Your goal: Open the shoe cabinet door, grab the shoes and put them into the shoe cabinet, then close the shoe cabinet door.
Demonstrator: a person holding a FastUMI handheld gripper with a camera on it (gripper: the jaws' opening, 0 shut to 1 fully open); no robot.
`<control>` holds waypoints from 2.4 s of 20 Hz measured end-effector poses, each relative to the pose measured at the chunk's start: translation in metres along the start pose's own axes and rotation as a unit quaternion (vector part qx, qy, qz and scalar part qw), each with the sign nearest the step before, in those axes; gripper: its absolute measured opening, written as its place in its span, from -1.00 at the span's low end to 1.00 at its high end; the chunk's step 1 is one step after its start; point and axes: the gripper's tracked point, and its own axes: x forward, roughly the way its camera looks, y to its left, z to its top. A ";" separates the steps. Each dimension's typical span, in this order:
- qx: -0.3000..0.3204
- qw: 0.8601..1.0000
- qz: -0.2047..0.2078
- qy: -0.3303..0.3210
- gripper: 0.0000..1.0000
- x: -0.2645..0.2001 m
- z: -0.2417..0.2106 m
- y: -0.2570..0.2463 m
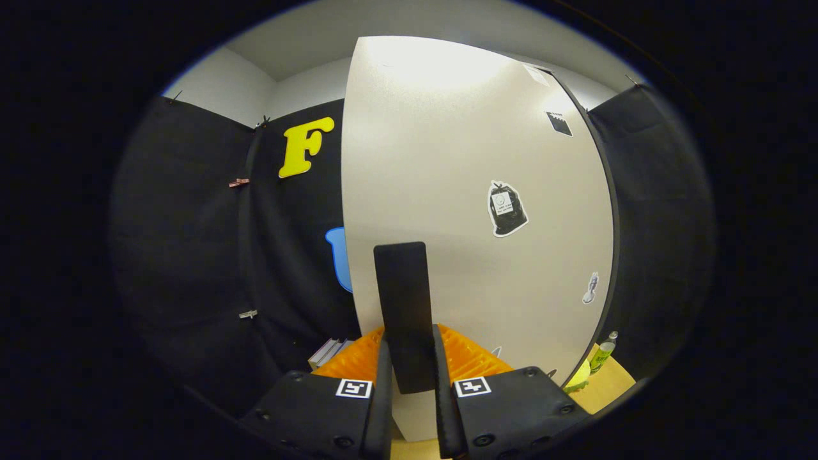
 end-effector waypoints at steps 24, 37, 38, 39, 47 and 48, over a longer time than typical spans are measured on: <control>-0.007 0.996 0.083 0.013 -0.37 -0.124 0.013 -0.094; -0.002 0.999 0.038 0.011 -0.38 -0.165 0.015 -0.149; 0.001 0.999 0.035 0.010 -0.38 -0.167 0.017 -0.152; 0.005 0.999 0.031 0.009 -0.38 -0.171 0.018 -0.155; -0.013 0.998 -0.022 -0.053 -0.40 -0.211 0.045 -0.179; -0.018 0.998 -0.025 -0.056 -0.40 -0.214 0.046 -0.180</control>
